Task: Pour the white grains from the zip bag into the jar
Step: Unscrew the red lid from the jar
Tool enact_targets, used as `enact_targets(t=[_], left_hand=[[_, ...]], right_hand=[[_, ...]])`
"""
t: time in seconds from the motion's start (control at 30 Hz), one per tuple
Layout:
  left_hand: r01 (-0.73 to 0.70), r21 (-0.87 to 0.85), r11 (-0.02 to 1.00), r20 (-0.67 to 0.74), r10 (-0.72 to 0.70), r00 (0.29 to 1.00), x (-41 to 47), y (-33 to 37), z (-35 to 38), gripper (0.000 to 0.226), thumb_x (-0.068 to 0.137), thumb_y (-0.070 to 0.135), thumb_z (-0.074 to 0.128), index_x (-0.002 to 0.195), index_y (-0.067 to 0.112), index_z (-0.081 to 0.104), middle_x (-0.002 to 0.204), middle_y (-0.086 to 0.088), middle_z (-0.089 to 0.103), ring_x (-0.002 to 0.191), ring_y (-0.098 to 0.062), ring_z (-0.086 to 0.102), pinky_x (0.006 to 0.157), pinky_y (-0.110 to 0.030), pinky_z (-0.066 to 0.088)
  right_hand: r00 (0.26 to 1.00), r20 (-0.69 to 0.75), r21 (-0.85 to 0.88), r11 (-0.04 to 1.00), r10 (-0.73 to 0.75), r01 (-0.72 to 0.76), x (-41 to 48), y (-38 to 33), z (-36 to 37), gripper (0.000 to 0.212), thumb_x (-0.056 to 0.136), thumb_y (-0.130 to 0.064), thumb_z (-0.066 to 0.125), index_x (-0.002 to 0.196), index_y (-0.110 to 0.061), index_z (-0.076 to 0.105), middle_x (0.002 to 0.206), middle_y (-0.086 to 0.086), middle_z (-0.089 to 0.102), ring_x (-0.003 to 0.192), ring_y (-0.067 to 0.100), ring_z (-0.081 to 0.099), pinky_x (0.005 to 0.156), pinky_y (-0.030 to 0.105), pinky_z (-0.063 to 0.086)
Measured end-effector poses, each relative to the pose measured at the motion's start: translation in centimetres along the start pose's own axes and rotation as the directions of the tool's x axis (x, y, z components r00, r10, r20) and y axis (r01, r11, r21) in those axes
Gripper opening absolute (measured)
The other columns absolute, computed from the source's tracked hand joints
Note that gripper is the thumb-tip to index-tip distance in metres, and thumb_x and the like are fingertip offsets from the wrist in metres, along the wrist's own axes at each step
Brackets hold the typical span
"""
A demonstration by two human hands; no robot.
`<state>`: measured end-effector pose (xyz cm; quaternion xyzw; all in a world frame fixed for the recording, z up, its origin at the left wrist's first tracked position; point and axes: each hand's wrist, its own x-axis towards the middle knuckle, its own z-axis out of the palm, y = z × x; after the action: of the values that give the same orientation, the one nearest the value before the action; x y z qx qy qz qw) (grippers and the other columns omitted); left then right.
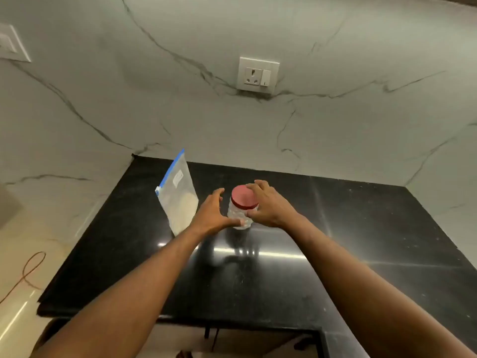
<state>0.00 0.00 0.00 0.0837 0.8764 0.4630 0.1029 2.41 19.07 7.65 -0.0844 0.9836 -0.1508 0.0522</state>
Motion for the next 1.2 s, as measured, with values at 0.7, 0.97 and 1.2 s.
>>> enact_targets(t=[0.7,0.97,1.2], left_hand=[[-0.105,-0.112,0.988,0.103,0.117,0.988,7.6,-3.9,4.0,0.089,0.052,0.079,0.087,0.121,0.075,0.032,0.112,0.037,0.062,0.102,0.012,0.062,0.078,-0.011,0.047],[-0.089,-0.146,0.985,0.062,0.099,0.993,7.0,-3.8,4.9,0.099,0.057,0.071,0.091,0.139,0.056,0.038,0.125,0.023,0.066,0.110,0.001,0.065,0.087,-0.021,0.056],[-0.110,-0.167,0.980,0.062,0.121,0.991,6.7,-3.7,4.5,0.094,0.058,0.072,0.090,0.136,0.062,0.039,0.126,0.025,0.064,0.113,0.000,0.065,0.092,-0.027,0.058]], right_hand=[[0.991,0.133,-0.259,0.965,-0.006,0.041,10.0,-0.6,0.1,0.058,0.079,-0.061,0.076,0.126,-0.029,0.069,0.112,-0.005,0.075,0.094,0.014,0.069,0.074,0.027,0.056],[0.983,0.146,-0.406,0.913,0.110,-0.042,9.9,-0.5,-0.4,0.081,0.072,-0.078,0.072,0.129,-0.021,0.061,0.110,0.004,0.058,0.096,0.022,0.061,0.073,0.034,0.051],[0.971,0.238,-0.196,0.977,-0.040,0.088,8.7,0.4,-0.9,0.074,0.073,-0.053,0.084,0.136,-0.025,0.057,0.121,0.000,0.051,0.109,0.019,0.055,0.078,0.029,0.049]])
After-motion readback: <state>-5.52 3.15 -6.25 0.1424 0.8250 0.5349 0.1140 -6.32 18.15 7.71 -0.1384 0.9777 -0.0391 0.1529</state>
